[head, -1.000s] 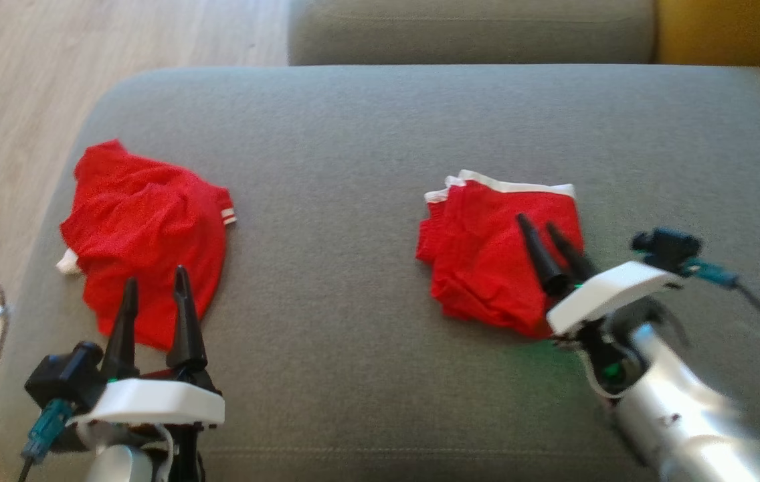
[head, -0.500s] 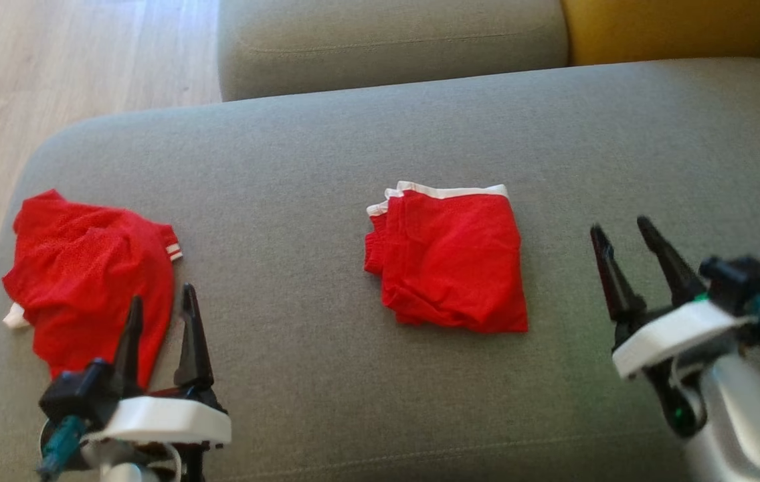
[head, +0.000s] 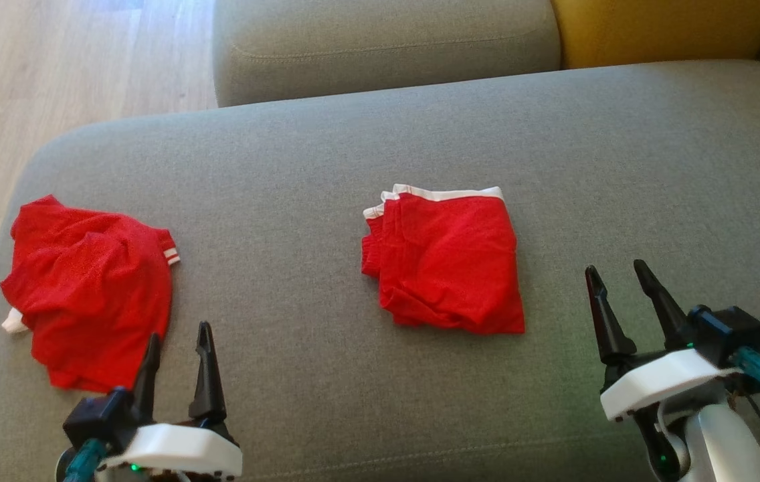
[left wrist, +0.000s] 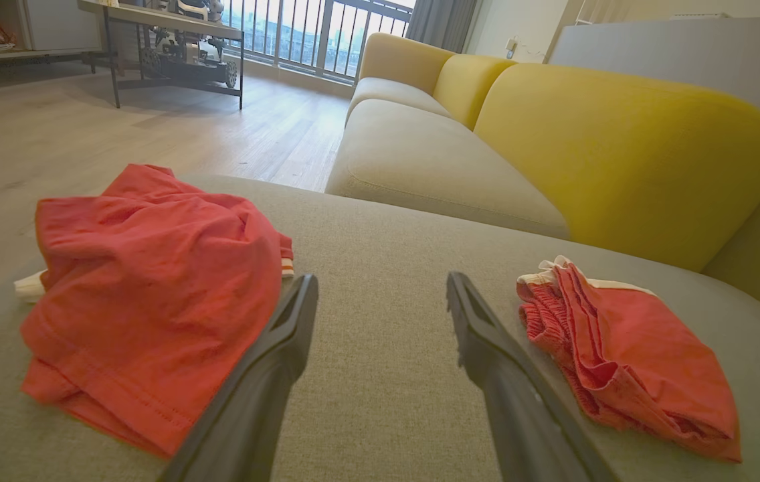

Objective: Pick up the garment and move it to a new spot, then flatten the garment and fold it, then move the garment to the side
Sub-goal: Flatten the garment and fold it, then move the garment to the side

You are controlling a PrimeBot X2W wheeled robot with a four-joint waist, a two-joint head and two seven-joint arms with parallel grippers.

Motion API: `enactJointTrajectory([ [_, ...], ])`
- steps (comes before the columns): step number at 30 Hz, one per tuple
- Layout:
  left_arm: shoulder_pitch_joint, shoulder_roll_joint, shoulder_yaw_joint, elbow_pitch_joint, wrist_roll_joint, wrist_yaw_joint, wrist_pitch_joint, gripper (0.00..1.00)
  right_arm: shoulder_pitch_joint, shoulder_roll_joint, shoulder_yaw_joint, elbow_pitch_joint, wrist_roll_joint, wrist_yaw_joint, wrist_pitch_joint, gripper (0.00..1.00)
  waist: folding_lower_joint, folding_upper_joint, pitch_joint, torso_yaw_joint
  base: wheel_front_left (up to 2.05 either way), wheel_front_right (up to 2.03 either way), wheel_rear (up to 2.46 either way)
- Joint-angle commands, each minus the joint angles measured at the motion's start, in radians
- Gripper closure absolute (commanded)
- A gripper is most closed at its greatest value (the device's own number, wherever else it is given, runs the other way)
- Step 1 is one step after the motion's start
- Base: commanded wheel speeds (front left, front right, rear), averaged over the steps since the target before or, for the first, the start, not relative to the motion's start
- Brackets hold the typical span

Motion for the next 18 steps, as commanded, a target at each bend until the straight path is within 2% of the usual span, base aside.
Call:
enactJointTrajectory([
  [1, -0.03, 0.003, 0.026, -0.028, 0.002, 0.001, -0.006, 0.0, -0.025, 0.006, 0.016, -0.042, -0.011, 0.0, -0.007, 0.0, 0.0, 0.0, -0.001, 0.003, 0.0, 0.0, 0.0],
  [11, -0.038, 0.003, 0.007, -0.024, 0.014, -0.003, -0.006, 0.0, -0.04, 0.01, 0.024, -0.021, 0.004, 0.0, 0.033, 0.0, 0.0, 0.0, 0.009, 0.028, 0.0, 0.0, 0.0],
  [18, -0.077, 0.003, -0.027, -0.01, 0.029, -0.015, -0.006, 0.0, -0.122, 0.01, 0.023, 0.057, 0.141, 0.0, 0.131, 0.0, 0.0, 0.0, 0.082, 0.076, 0.0, 0.0, 0.0],
])
